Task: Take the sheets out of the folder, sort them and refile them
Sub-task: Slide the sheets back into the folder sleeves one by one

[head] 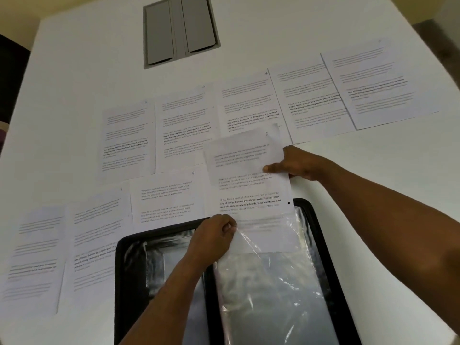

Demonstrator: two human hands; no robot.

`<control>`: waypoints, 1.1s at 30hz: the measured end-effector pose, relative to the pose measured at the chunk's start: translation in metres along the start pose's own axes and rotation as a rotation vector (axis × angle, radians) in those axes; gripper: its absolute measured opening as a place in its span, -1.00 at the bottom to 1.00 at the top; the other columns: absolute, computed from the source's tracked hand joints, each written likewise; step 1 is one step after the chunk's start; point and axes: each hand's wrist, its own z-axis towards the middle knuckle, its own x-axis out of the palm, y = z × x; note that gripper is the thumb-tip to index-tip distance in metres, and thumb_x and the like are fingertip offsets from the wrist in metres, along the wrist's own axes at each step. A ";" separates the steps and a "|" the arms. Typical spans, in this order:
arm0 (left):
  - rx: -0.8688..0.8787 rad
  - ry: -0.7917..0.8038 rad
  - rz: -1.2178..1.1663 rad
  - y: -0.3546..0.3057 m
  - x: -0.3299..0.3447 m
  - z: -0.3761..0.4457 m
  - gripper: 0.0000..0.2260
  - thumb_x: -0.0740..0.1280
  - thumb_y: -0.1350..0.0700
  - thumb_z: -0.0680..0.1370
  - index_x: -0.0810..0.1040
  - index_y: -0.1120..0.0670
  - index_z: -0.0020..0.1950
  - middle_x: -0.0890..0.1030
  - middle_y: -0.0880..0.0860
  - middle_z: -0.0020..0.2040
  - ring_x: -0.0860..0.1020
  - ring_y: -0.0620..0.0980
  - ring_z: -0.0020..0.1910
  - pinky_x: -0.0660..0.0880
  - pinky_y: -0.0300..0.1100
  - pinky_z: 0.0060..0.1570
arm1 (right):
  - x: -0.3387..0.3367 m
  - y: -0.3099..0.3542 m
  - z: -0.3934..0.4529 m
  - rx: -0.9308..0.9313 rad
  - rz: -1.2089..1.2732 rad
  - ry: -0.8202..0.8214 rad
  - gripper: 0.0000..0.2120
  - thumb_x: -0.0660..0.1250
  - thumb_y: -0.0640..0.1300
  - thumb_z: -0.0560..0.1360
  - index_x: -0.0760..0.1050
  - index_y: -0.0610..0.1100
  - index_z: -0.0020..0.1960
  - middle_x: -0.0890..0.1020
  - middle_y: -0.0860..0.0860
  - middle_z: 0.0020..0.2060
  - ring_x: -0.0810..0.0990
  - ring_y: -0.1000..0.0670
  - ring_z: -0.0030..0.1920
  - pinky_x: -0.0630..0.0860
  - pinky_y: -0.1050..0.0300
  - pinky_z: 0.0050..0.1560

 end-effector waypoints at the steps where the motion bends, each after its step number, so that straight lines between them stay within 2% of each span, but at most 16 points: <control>1: 0.000 -0.003 -0.011 0.001 0.000 0.000 -0.93 0.33 0.10 0.53 0.60 0.00 -0.02 0.60 -0.09 -0.13 0.53 -0.15 -0.15 0.50 -0.20 -0.09 | -0.002 0.001 0.000 0.004 -0.025 0.018 -0.64 0.52 -0.11 0.41 0.55 -0.06 0.17 0.68 -0.02 0.05 0.66 -0.03 0.03 0.63 0.02 0.02; 5: -0.005 -0.001 -0.032 -0.001 -0.003 -0.001 -0.93 0.33 0.10 0.54 0.60 0.02 -0.03 0.61 -0.08 -0.15 0.54 -0.15 -0.17 0.50 -0.23 -0.12 | -0.021 0.004 -0.002 0.009 0.015 -0.054 -0.58 0.55 -0.14 0.37 0.54 -0.08 0.19 0.67 -0.02 0.05 0.66 -0.02 0.03 0.64 0.08 -0.06; 10: 0.000 0.016 -0.067 -0.003 0.001 0.003 -0.95 0.33 0.14 0.54 0.58 0.05 -0.08 0.58 -0.11 -0.21 0.50 -0.20 -0.25 0.43 -0.34 -0.21 | -0.004 0.011 0.002 0.096 -0.081 0.120 -0.69 0.54 -0.14 0.39 0.58 -0.05 0.10 0.69 -0.04 0.04 0.67 -0.05 0.04 0.62 0.02 0.07; 14: -0.033 0.032 -0.082 -0.003 0.002 0.004 -0.95 0.31 0.15 0.55 0.57 0.07 -0.07 0.57 -0.09 -0.22 0.51 -0.16 -0.25 0.47 -0.27 -0.20 | 0.018 0.010 0.002 0.119 -0.163 0.225 -0.67 0.53 -0.15 0.40 0.57 -0.08 0.14 0.69 -0.04 0.03 0.67 -0.02 -0.01 0.64 0.13 -0.06; 16: -0.063 0.028 -0.123 -0.001 0.001 0.003 -0.96 0.32 0.16 0.54 0.55 0.04 -0.09 0.57 -0.10 -0.24 0.51 -0.17 -0.27 0.47 -0.29 -0.21 | 0.020 0.003 0.004 0.098 -0.140 0.175 -0.61 0.53 -0.15 0.40 0.56 -0.13 0.19 0.68 -0.05 0.04 0.67 -0.04 0.01 0.65 0.09 -0.03; 19: -0.079 0.063 -0.191 -0.002 0.003 0.002 -0.98 0.37 0.10 0.51 0.57 -0.03 -0.11 0.59 -0.13 -0.23 0.53 -0.20 -0.26 0.50 -0.25 -0.16 | 0.021 -0.008 0.005 0.102 0.028 0.027 -0.55 0.55 -0.13 0.38 0.55 -0.18 0.23 0.68 -0.09 0.06 0.67 -0.11 0.04 0.61 -0.09 0.10; 23: -0.047 0.156 -0.155 -0.026 0.015 0.014 -0.78 0.38 -0.14 0.49 0.61 -0.04 0.01 0.63 -0.12 -0.12 0.57 -0.14 -0.11 0.50 -0.19 -0.04 | 0.025 -0.015 0.001 0.132 0.268 -0.052 -0.53 0.53 -0.11 0.41 0.51 -0.21 0.25 0.67 -0.11 0.08 0.67 -0.10 0.05 0.61 -0.07 0.11; 26: -0.006 0.191 -0.179 -0.054 0.024 0.026 -0.81 0.37 -0.10 0.52 0.61 0.00 -0.04 0.61 -0.09 -0.15 0.54 -0.10 -0.14 0.47 -0.19 -0.07 | 0.028 -0.018 0.000 0.119 0.292 -0.151 -0.44 0.56 -0.06 0.37 0.49 -0.22 0.29 0.65 -0.13 0.13 0.66 -0.12 0.07 0.60 -0.11 0.11; 29: 0.018 0.216 -0.193 -0.076 0.030 0.035 -0.86 0.33 0.01 0.56 0.60 0.06 -0.03 0.60 -0.05 -0.14 0.52 -0.11 -0.16 0.44 -0.23 -0.08 | 0.030 -0.017 -0.007 0.132 0.217 -0.080 -0.51 0.54 -0.07 0.39 0.53 -0.19 0.26 0.67 -0.12 0.08 0.68 -0.12 0.04 0.61 -0.13 0.10; 33: 0.009 0.209 -0.200 -0.087 0.034 0.042 -0.88 0.32 0.07 0.57 0.60 0.09 0.00 0.64 -0.01 -0.07 0.56 -0.08 -0.10 0.47 -0.25 -0.02 | 0.023 -0.014 -0.020 0.171 0.014 0.088 -0.61 0.52 -0.11 0.41 0.55 -0.12 0.20 0.68 -0.07 0.06 0.67 -0.08 0.04 0.62 -0.03 0.08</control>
